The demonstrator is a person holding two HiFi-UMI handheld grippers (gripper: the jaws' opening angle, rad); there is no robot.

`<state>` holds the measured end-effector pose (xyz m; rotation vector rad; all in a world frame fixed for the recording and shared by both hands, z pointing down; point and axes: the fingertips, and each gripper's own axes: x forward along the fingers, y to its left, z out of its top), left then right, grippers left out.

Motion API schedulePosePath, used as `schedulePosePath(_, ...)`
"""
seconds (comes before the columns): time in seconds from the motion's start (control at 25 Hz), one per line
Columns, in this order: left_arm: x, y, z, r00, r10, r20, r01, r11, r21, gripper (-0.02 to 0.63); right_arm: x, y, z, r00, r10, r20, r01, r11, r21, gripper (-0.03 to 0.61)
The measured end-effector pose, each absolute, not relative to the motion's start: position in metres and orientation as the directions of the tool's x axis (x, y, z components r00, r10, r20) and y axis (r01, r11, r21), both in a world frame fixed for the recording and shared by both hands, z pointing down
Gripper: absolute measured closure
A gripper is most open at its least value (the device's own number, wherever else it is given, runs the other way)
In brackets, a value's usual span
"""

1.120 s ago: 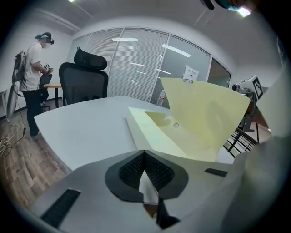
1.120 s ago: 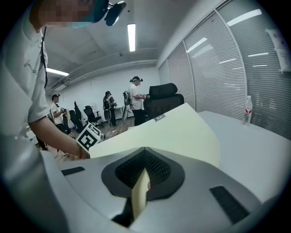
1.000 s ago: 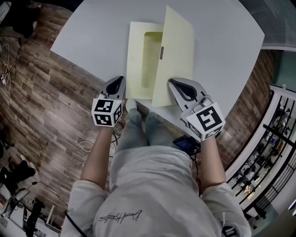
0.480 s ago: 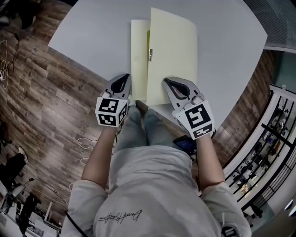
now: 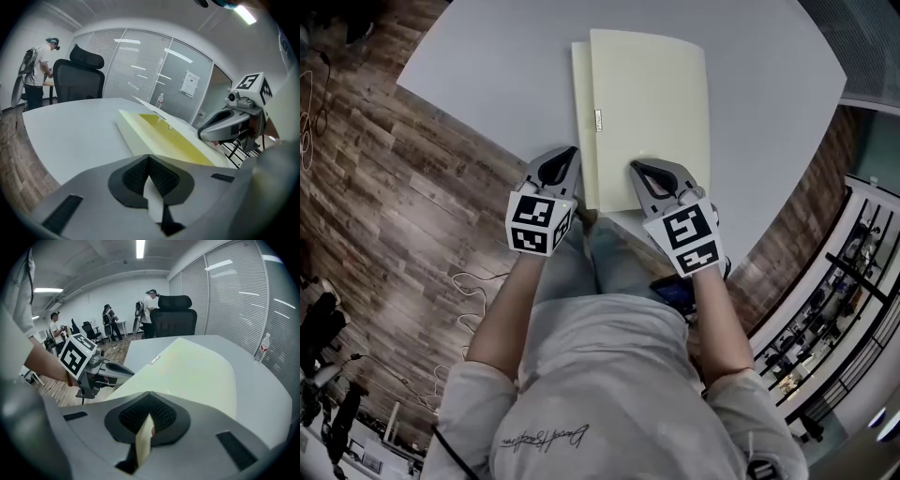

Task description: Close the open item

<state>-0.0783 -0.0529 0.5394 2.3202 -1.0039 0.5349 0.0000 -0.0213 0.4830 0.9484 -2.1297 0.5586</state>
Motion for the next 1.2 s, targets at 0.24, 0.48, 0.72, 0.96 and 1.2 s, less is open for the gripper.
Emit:
schedulePosePath(0.24, -0.076, -0.055, 0.542, 0.644, -0.531, 0.55, -0.753, -0.566, 0.335, 0.604, -0.003, -0.021, 0.494, -0.446, -0.423, 0.789, -0.767, 0.635, -0.093, 0.566)
schedulePosePath(0.48, -0.078, -0.054, 0.544, 0.644, -0.533, 0.548, -0.754, -0.562, 0.339, 0.604, -0.009, -0.018, 0.502, -0.438, -0.398, 0.806, -0.759, 0.644, -0.094, 0.566)
schedulePosePath(0.72, -0.074, -0.055, 0.545, 0.643, -0.534, 0.549, -0.756, -0.559, 0.342, 0.604, -0.008, -0.016, 0.509, -0.418, -0.378, 0.826, -0.753, 0.653, -0.083, 0.566)
schedulePosePath(0.96, -0.075, -0.054, 0.544, 0.645, -0.535, 0.547, -0.755, -0.556, 0.347, 0.604, -0.013, -0.013, 0.512, -0.407, -0.36, 0.84, -0.743, 0.665, -0.076, 0.566)
schedulePosePath(1.2, -0.074, -0.055, 0.545, 0.645, -0.534, 0.546, -0.755, -0.554, 0.351, 0.604, -0.015, -0.008, 0.519, -0.41, -0.337, 0.847, -0.736, 0.671, -0.09, 0.566)
